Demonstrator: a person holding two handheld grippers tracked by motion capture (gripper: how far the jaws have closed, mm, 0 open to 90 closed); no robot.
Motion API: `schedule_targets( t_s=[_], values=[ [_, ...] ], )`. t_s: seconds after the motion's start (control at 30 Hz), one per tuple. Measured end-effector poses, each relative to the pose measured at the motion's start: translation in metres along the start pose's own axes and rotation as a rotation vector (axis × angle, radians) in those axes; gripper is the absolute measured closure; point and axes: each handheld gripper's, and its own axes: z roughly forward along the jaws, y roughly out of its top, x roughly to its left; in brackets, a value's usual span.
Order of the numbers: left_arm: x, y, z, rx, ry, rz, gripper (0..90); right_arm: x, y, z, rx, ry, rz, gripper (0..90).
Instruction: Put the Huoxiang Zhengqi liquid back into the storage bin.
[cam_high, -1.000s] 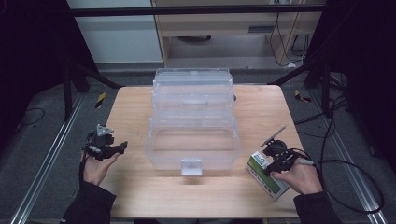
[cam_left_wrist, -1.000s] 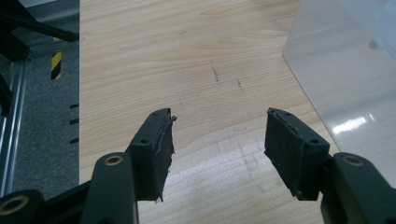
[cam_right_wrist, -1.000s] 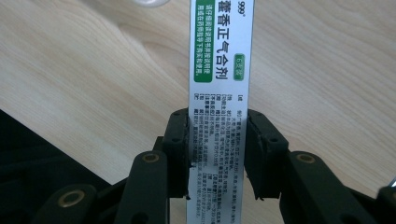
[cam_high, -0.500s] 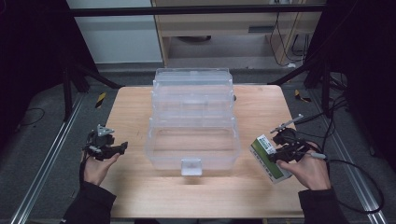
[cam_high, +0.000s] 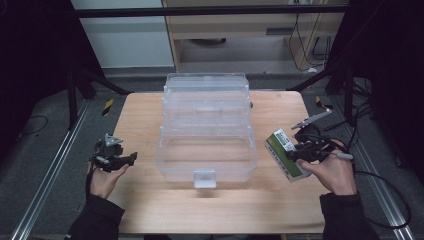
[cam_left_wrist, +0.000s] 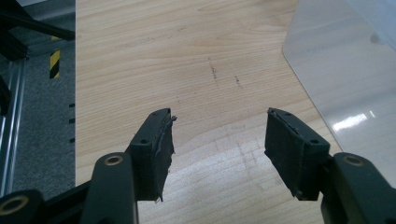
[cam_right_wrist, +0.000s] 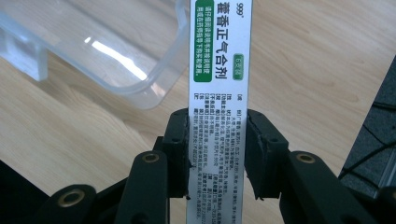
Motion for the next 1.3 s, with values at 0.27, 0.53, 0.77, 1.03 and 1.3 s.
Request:
schedule_targets(
  t_s=[0.27, 0.53, 0.77, 1.03, 1.3],
  values=[
    [0.001, 0.0, -0.001, 0.003, 0.004, -0.006, 39.7, 0.004, 0.018, -0.007, -0.05, 0.027, -0.024, 64.2],
    [0.002, 0.0, -0.002, 0.001, 0.027, -0.005, 37.3, 0.008, 0.038, -0.01, -0.091, 0.036, -0.075, 64.4],
    [0.003, 0.0, -0.002, -0.002, 0.024, -0.009, 35.9, 0.012, 0.058, -0.013, -0.096, 0.064, -0.129, 64.4],
    [0.003, 0.0, -0.003, -0.007, 0.02, -0.007, 35.4, 0.024, 0.078, -0.01, -0.109, 0.09, -0.204, 64.4],
    [0.004, 0.0, -0.003, -0.006, 0.023, -0.012, 34.8, 0.034, 0.096, -0.002, -0.12, 0.128, -0.288, 64.5]
  ],
)
